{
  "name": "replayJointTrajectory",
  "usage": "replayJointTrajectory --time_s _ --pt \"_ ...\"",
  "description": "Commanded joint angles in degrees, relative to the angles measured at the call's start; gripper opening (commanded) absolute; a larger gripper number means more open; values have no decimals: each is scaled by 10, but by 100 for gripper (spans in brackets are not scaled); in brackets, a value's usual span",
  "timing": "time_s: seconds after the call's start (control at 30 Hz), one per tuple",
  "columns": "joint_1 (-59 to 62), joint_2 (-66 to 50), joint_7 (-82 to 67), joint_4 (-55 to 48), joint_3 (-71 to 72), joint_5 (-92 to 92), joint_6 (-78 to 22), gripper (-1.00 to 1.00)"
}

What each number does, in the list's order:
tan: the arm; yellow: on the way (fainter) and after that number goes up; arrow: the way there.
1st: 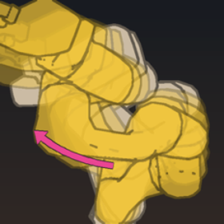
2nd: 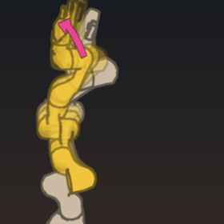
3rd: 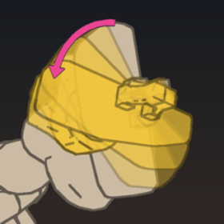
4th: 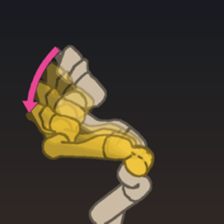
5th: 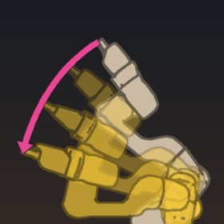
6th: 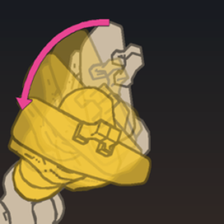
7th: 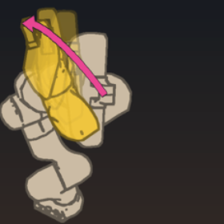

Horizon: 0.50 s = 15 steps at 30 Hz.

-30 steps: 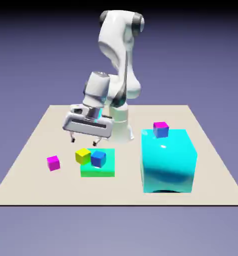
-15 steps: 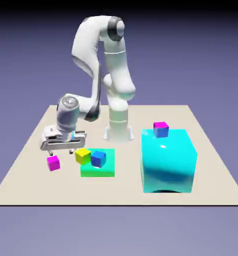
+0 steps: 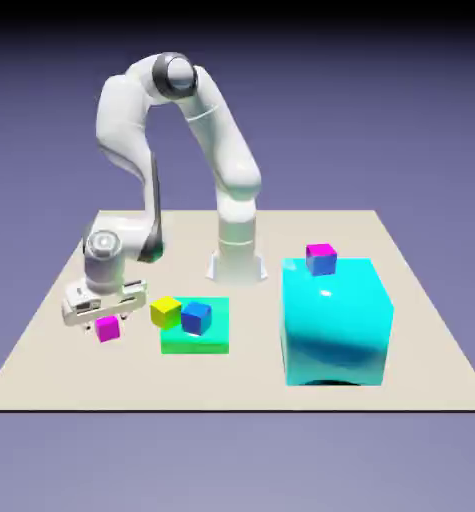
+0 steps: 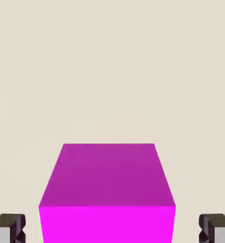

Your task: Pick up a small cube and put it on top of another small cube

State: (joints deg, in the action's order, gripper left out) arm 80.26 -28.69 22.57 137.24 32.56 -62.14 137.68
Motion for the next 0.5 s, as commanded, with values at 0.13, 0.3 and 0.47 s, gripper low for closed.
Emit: replayJointTrajectory --time_s 0.13,0.3,0.47 --pt "26 80 -65 19 60 100 -24 -100" --pt "-41 133 -41 28 17 190 -54 -100" --pt "-145 168 22 30 -68 267 -84 -100"
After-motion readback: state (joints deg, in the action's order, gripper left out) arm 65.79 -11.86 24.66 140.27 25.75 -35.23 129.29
